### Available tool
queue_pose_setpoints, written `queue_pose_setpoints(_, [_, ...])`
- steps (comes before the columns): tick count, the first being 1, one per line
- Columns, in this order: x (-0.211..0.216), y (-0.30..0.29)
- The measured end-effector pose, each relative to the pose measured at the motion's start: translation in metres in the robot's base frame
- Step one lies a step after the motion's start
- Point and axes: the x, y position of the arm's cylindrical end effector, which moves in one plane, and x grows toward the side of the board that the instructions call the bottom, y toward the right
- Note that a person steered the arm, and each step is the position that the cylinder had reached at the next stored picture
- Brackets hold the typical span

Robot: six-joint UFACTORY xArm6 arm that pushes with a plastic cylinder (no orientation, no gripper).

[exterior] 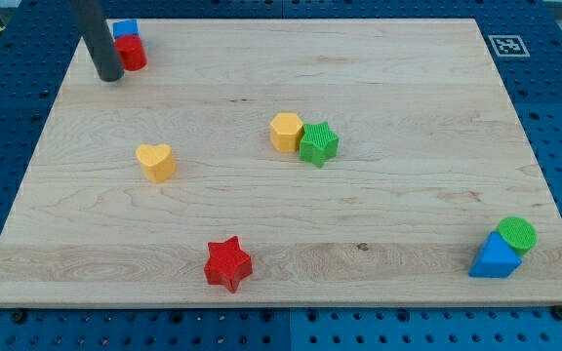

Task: Push the yellow heart closer to the red circle

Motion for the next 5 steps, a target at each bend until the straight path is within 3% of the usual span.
queue_pose_setpoints(3, [-0.004,0.025])
queue_pose_setpoints(5, [0.121,0.025])
